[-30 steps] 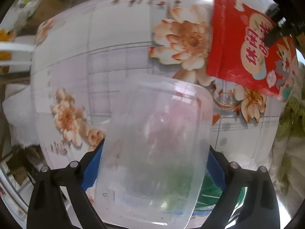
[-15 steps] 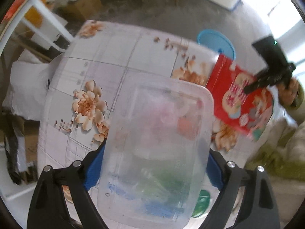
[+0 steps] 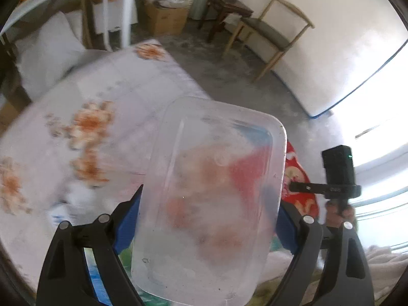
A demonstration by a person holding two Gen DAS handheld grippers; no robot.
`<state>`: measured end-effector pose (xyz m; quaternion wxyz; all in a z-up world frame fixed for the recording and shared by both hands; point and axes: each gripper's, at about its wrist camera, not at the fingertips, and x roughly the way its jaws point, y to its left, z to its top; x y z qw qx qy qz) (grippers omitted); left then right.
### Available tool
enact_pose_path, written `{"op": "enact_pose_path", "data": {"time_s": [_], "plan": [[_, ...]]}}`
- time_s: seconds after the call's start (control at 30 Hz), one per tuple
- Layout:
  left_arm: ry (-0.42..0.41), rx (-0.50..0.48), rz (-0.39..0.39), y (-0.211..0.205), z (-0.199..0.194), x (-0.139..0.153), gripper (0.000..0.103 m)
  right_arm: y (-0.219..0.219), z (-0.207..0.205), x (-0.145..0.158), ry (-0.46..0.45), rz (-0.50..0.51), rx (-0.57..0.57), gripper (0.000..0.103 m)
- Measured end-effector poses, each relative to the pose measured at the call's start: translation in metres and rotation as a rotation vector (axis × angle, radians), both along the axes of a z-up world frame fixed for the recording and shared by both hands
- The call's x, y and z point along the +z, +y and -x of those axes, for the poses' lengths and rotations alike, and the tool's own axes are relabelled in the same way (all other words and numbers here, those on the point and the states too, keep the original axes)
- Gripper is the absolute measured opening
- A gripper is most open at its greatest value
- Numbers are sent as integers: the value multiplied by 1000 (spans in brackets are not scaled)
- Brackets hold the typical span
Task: Collect trash
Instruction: 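Carry the snack bag and plastic box to the wastebasket and release both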
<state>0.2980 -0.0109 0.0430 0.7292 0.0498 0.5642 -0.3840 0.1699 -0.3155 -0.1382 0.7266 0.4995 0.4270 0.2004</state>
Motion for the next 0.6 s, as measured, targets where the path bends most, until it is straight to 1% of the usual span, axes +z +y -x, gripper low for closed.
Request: {"op": "enact_pose_path", "data": {"time_s": [0.1,0.13,0.17,0.23,0.27,0.33,0.4,0.5,0.57,0.6], "plan": [[74,-10,98,-29,13,-5,87,-24,13,7,-25,-1,-70,0],[82,-21,122,-44,19,-7,87,-33,19,9,-32,-3,-97,0],[80,-32,128,-55,22,-8,87,-47,28,12,-40,1,-139,0],[58,-64,134,-92,34,-12,87,-67,43,16,-46,19,-203,0],[61,-78,140,-105,39,-14,87,-80,53,18,-47,31,-247,0],[93,-98,158,-142,46,-23,88,-104,71,18,-36,59,-329,0],[124,-133,185,-180,57,-32,90,-130,88,17,2,110,-418,0],[139,-168,179,-232,73,-50,91,-156,105,6,69,159,-516,0],[133,-178,140,-268,80,-69,91,-170,110,-5,110,177,-557,0],[132,-176,120,-280,80,-77,91,-176,111,-11,132,190,-575,0]]}}
